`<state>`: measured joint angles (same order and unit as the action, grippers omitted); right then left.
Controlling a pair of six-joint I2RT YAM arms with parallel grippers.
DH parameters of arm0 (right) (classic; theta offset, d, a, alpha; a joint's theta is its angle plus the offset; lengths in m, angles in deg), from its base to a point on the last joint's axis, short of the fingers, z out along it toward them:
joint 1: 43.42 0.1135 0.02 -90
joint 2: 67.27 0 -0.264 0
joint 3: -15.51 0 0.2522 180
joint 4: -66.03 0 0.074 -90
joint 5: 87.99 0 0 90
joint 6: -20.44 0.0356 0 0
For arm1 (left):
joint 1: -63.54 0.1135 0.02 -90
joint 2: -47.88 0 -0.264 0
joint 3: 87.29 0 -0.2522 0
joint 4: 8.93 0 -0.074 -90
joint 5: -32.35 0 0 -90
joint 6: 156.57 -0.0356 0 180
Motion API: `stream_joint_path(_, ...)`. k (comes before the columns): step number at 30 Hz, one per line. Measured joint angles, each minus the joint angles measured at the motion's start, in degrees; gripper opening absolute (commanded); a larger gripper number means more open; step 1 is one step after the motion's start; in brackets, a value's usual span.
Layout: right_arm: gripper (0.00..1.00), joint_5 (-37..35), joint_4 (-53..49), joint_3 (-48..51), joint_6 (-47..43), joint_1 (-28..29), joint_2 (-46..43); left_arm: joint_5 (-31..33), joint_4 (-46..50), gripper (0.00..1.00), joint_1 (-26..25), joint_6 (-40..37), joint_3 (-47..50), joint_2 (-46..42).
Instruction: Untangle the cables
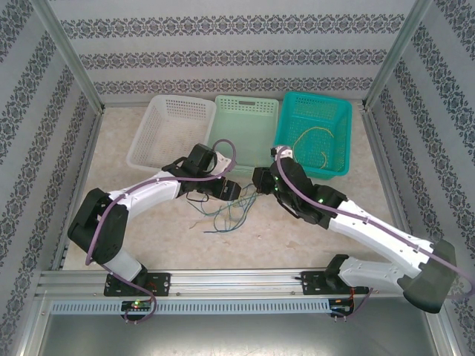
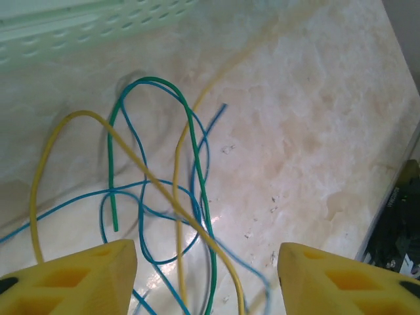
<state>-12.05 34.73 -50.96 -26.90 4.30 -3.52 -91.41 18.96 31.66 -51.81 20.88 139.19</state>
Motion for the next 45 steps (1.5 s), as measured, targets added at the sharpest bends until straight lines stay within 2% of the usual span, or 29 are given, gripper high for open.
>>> stream_joint_path(2, 0.22, 0.24, -0.04, 0.72, 0.9, -0.22, 1.79, 0.81, 0.13, 0.73, 0.0, 0.13, -0.28, -0.04)
stream_joint_path(5, 0.21, 0.92, -0.39, 1.25, 1.97, -0.76, 4.33, 1.92, 0.7, 0.78, 0.0, 0.04, -0.33, -0.48)
stream_joint_path(9, 0.23, 1.81, -0.87, 1.25, 2.6, -1.51, 6.56, 2.97, 1.03, 0.79, 0.0, -0.02, -0.31, -2.51)
stream_joint_path(13, 0.35, 2.75, -2.75, 1.25, 3.34, -2.71, 7.02, 4.04, 1.11, 0.79, 0.0, -0.07, -0.31, -4.66)
stream_joint_path(19, 0.42, 5.62, -7.02, 5.66, 6.1, -6.29, 7.04, 4.35, 1.81, 0.8, 0.0, -0.68, -0.31, -4.85)
stream_joint_path(23, 0.44, 8.55, -7.1, 10.03, 6.75, -5.95, 7.5, 4.24, 1.84, 0.8, 0.0, -0.9, -0.31, -4.68)
stream_joint_path(27, 0.46, 10.62, -5.7, 9.27, 6.21, -5.33, 11.85, 4.22, 1.88, 0.8, 0.0, -0.92, -0.31, -4.17)
stream_joint_path(33, 0.34, 12.79, -3.63, 6.03, 4.57, -5.09, 20.57, 4.26, 2.19, 0.8, 0.0, -1.14, -0.31, -4.02)
stream_joint_path(37, 0.03, 13.05, -3.43, 4.55, 3.78, -5.09, 23.47, 4.28, 2.23, 0.81, 0.0, -1.31, -0.31, -4.02)
stream_joint_path(38, 0.0, 12.9, -3.67, 4.35, 3.87, -5.07, 23.71, 4.28, 2.32, 0.81, 0.0, -1.33, -0.31, -4.02)
stream_joint_path(42, 0.0, 10.16, -5.9, 3.74, 3.04, -3.17, 21.92, 4.42, 2.71, 0.82, 0.0, -1.55, -0.31, -4.02)
stream_joint_path(45, 0.0, 7.48, -9.01, 2.69, 2.21, -0.66, 16.65, 4.55, 2.71, 0.82, 0.0, -1.77, -0.31, -4.04)
